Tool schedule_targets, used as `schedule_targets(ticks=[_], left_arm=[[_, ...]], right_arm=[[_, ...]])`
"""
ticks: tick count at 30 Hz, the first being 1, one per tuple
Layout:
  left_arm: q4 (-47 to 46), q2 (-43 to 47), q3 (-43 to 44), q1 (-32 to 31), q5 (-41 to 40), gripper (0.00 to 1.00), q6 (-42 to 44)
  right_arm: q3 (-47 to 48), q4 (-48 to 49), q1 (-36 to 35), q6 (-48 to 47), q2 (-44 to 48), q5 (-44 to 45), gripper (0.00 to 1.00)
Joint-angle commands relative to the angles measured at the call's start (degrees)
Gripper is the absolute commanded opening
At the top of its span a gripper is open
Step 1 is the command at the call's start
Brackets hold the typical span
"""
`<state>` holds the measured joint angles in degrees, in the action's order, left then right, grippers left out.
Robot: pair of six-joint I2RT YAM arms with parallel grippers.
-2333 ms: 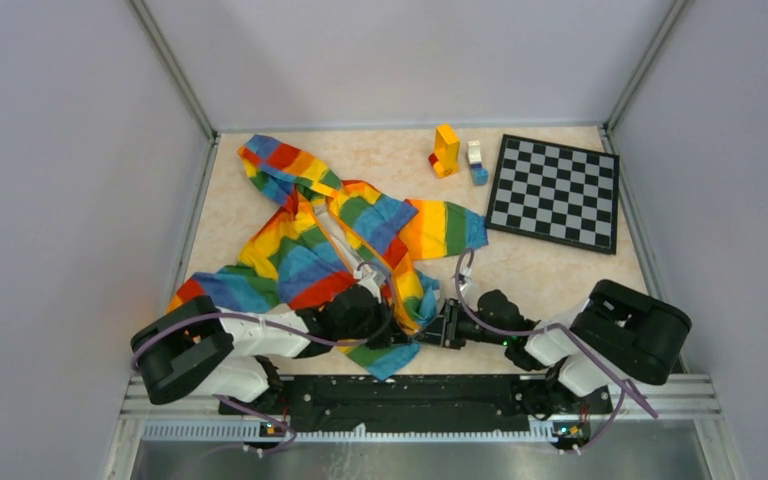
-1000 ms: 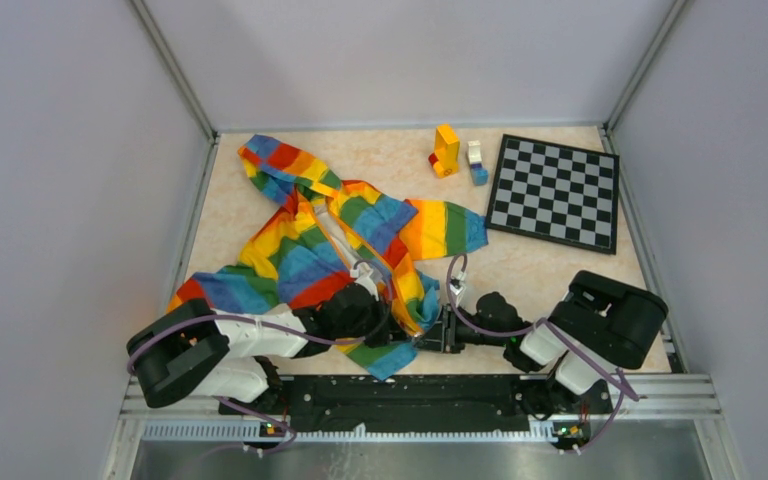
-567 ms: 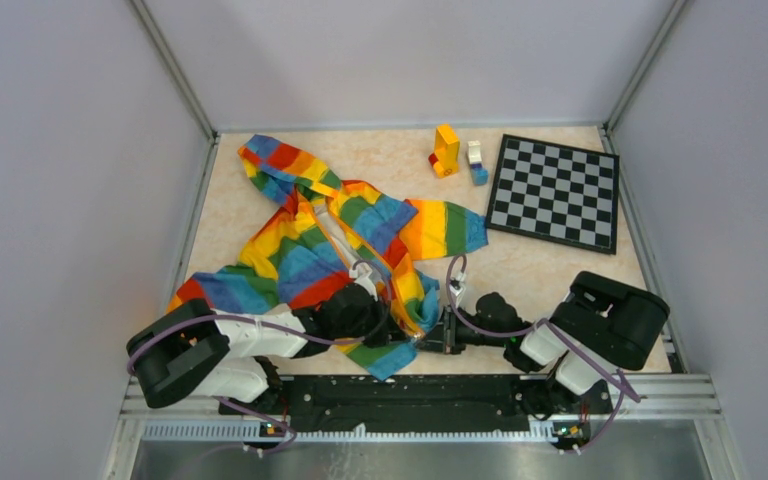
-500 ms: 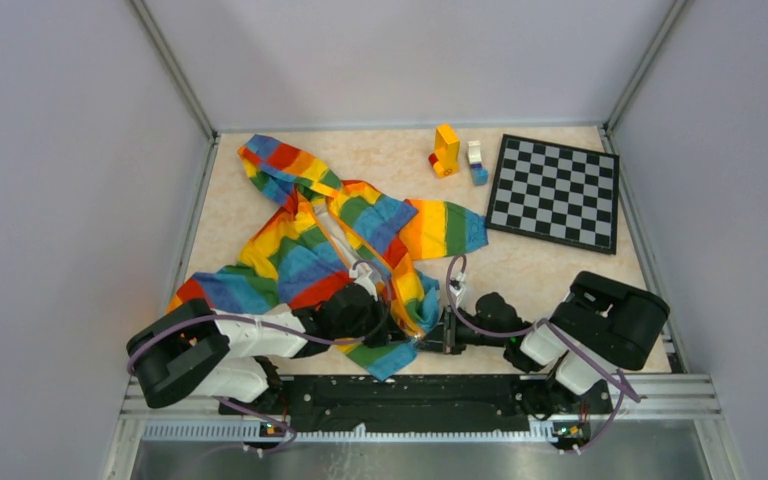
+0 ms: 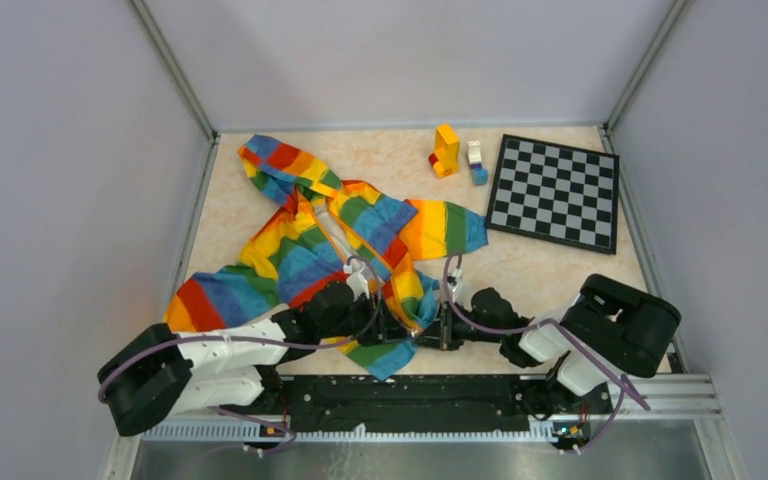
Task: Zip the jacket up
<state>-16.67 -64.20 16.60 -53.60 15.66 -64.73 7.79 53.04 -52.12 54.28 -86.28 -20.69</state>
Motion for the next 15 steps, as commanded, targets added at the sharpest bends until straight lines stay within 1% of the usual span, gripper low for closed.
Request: schedule_targets(ticks=[1,3,5,8,10,13,15], left_arm=[[-0.67,3.49,2.23,0.30,3.28,0.41,5.69],[2.56,2.62,4.44,0.30,2.28,0.35,7.93],[5.88,0.81,6.78,0.25,1.47,0.30,9.79],[8.52,-2.20,9.39,0.25,0.98,0.26,12.50],[10.11,-4.09,10.64,0.30,0.32,0.19,14.72],[11.03,-6.60,12.89,0.25,0.11,0.18,17.72],[12.41,-8.63,14.49,0.13,-0.15,0.22,19.00]], right_arm=[[1.65,2.70,-0.37,-2.41,0.06,-1.13,0.00],[1.44,3.58,-0.42,-2.34,-0.33,-1.47,0.00],[1.44,3.93,-0.40,-2.34,-0.37,-1.71,0.00],[1.35,3.94,-0.38,-2.43,-0.11,-1.79,0.00],[1.35,3.97,-0.38,-2.47,-0.20,-1.90,0.00],[1.30,4.51,-0.37,-2.49,-0.46,-2.08,0.00],[1.35,4.51,-0.35,-2.43,-0.54,-2.19,0.00]])
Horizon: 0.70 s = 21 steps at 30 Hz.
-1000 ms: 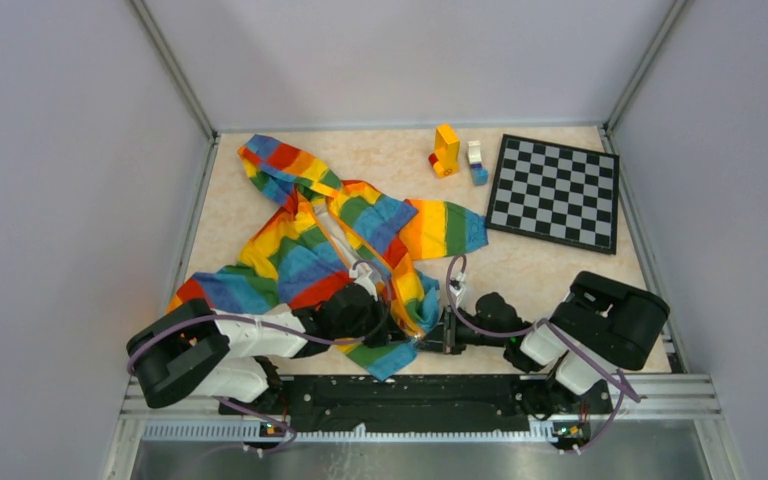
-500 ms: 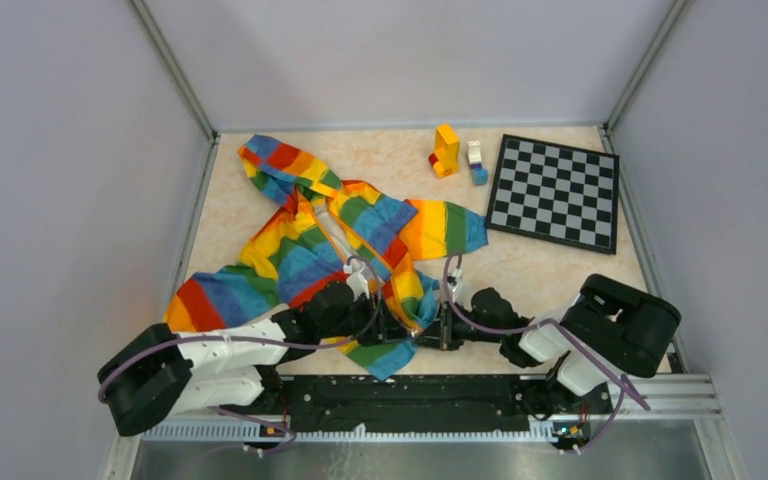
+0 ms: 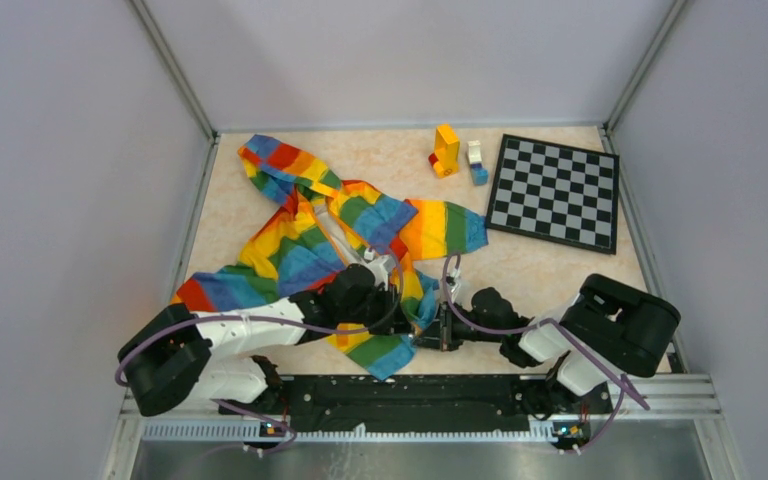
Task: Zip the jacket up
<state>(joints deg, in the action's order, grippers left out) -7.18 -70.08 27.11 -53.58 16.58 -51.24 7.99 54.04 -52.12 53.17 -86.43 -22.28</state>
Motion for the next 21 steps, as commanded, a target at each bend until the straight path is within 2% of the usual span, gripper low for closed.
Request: schedule_targets(ticks=[1,8,21], left_arm=[[3.32,-3.33,4.40,0.06,-1.32,0.24,6.02],[3.99,-5.37,4.92,-0.24,-1.66,0.30,6.59],[-2.31,-8.68,4.64,-0.56,1.75,0.37,6.14]], right_arm=[[1.15,3.52,-0.40,-1.31,-0.40,-0.57,0.00],[1.28,3.59,-0.42,-1.40,-0.65,-0.73,0.00],[1.59,3.85,-0.37,-1.49,-0.99,-1.28,0.00]])
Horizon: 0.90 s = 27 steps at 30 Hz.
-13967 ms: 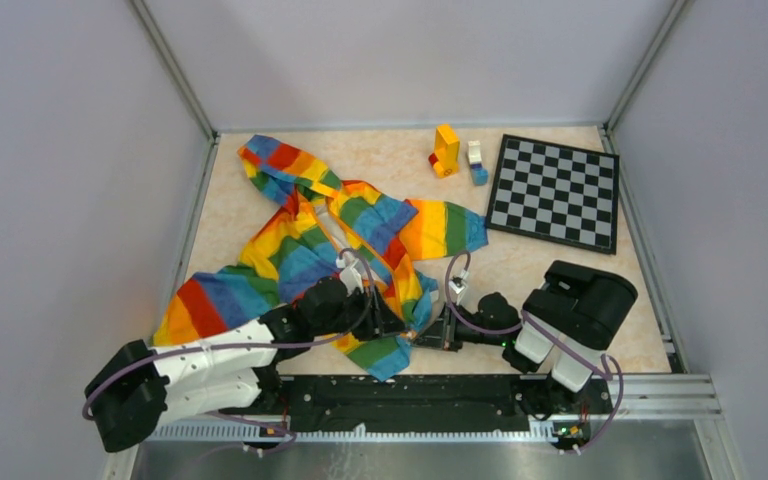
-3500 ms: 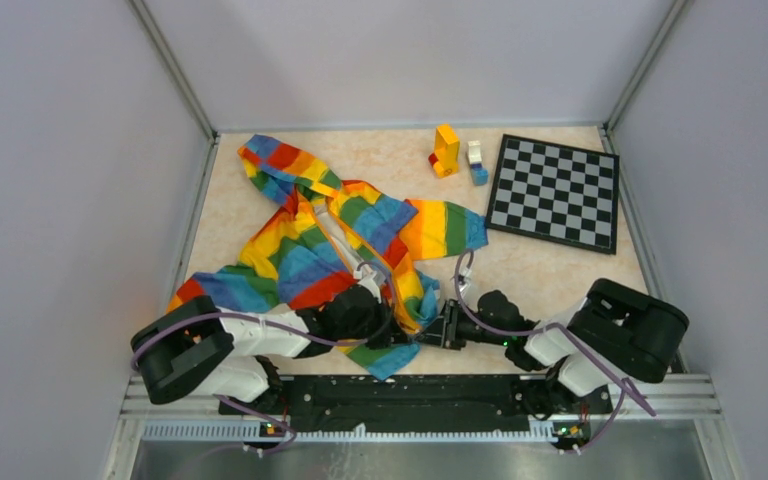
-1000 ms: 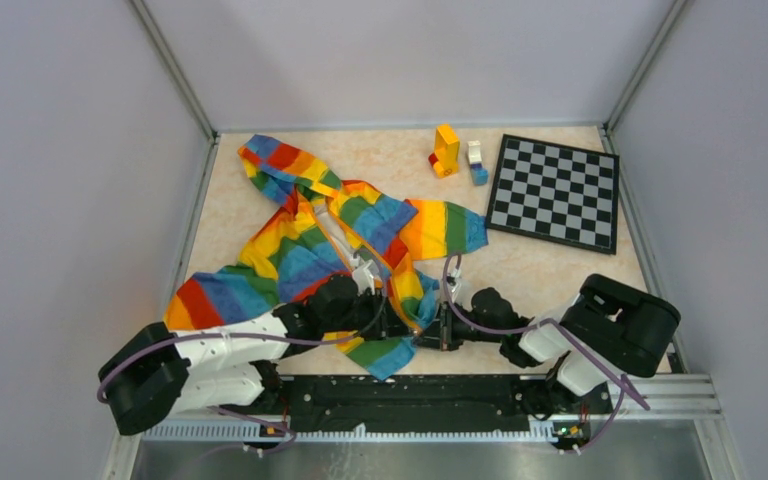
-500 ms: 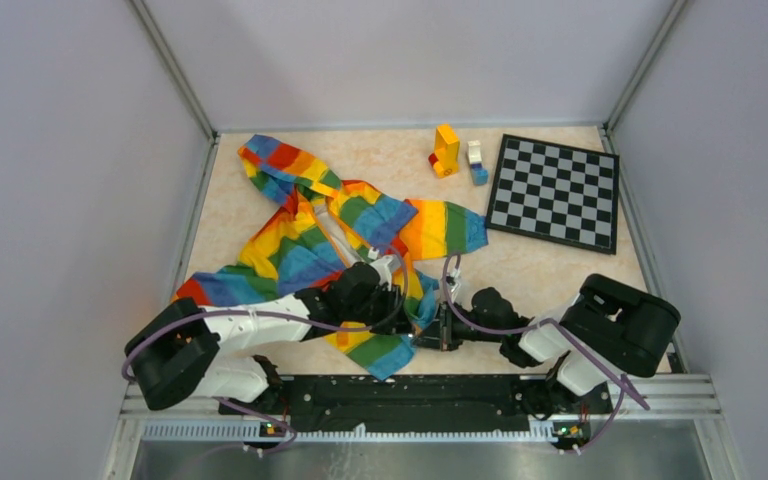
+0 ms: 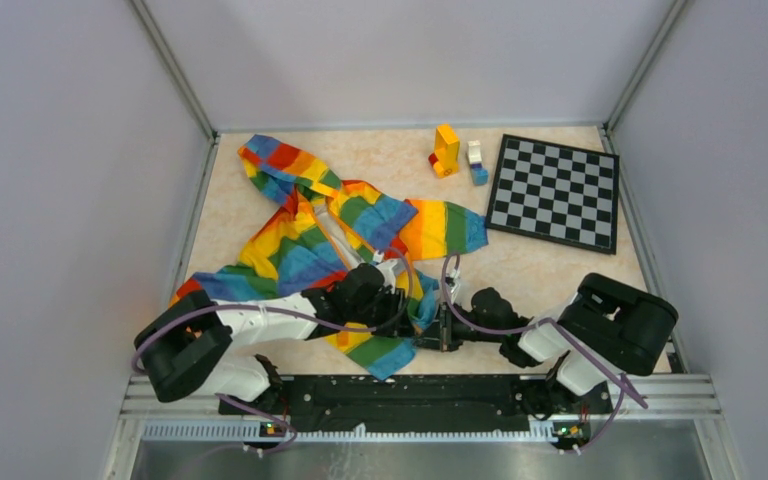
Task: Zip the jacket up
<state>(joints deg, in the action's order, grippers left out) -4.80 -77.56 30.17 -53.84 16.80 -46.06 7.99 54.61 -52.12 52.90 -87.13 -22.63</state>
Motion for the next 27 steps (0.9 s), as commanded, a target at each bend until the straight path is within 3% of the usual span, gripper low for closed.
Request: schedule_targets(ticks=[1,9,21,27], left_arm=[[-5.17,-1.59,1.78,-0.30,1.91,0.37,0.81],[-6.70,-3.34,2.52,-0.47,2.06,0.35,-0.05],[-7.51,-2.93,1.95,-1.56,1.59,0.20,-1.62],[-5.01,-3.62,2.43,-1.78,0.09,0.21,-1.51]], right_arm=[[1.66,3.30,-0.37,-1.24,-0.29,-0.92,0.00],[1.62,3.43,-0.47,-1.31,-0.28,-1.02,0.00],[1.16,3.60,-0.53,-1.27,0.32,-0.27,0.00],[1.24,3.66,-0.59,-1.23,0.26,-0.38,0.00]])
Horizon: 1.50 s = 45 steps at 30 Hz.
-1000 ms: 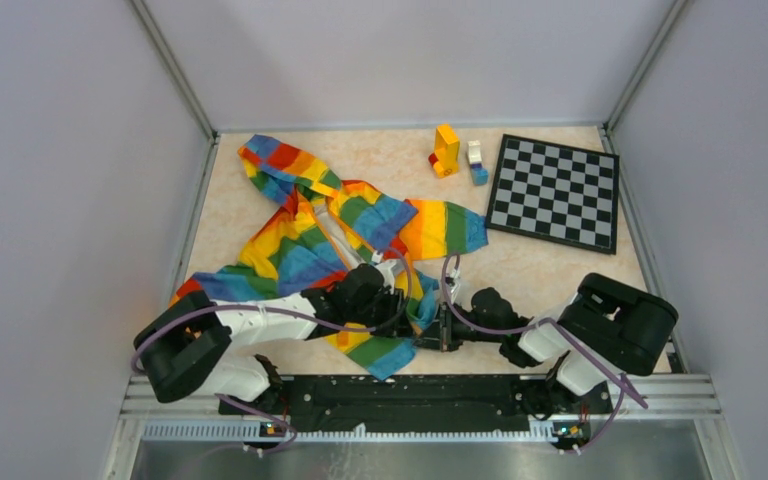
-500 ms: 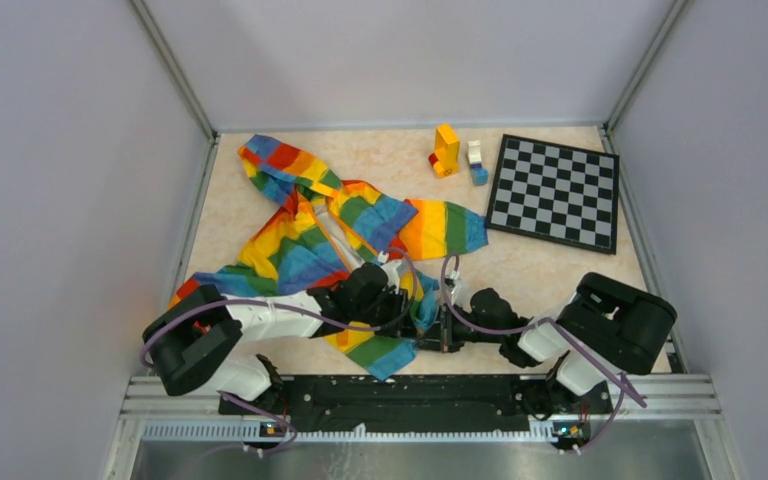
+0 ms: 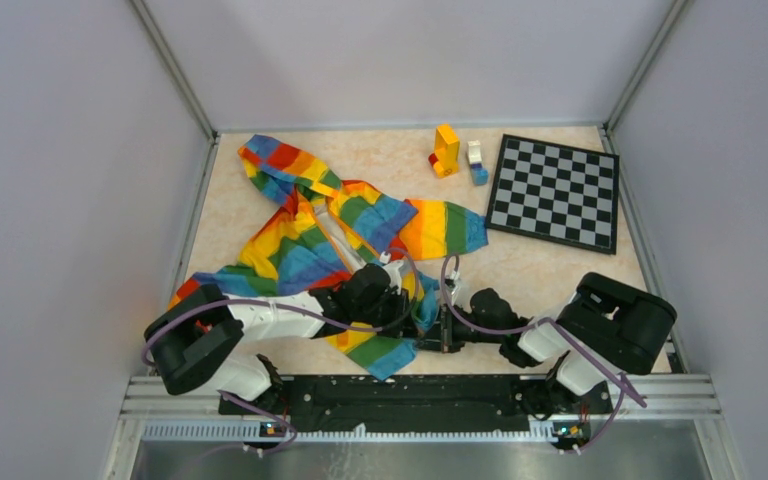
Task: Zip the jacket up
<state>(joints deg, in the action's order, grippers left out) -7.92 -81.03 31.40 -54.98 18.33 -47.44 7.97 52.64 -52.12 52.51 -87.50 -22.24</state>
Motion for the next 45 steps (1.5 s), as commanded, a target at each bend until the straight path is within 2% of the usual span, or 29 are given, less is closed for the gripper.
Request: schedule_targets(ticks=[1,10,20,26,30,38,45], left_arm=[[-1.50,-0.50,1.52,-0.73,-1.57,0.21,-0.07],[4.10,-1.73,4.91,-2.16,-6.05,0.27,1.42],[4.87,0.04,3.36,-2.54,-8.15,0.28,1.26],[6.07,-0.48,4.03,-2.84,-10.30,0.23,2.27],[10.11,-1.22,5.99,-3.71,-13.58,0.21,3.37],[14.65,0.18,7.84,-4.91,-19.38,0.22,4.21],[15.52,-1.17,8.67,-5.19,-16.73,0.26,4.93]], right_arm=[[1.33,5.62,-0.54,-0.83,0.58,-0.84,0.00],[1.26,5.46,-0.71,-0.83,0.89,-0.70,0.00],[1.16,5.63,-0.72,-0.79,1.03,-0.79,0.00],[1.11,5.79,-0.81,-0.83,1.32,-0.89,0.00],[1.52,4.53,-1.14,-1.18,1.91,-0.65,0.00],[1.64,3.47,-1.18,-1.14,1.86,-0.03,0.00],[2.29,2.55,-1.26,-1.10,1.16,0.18,0.00]])
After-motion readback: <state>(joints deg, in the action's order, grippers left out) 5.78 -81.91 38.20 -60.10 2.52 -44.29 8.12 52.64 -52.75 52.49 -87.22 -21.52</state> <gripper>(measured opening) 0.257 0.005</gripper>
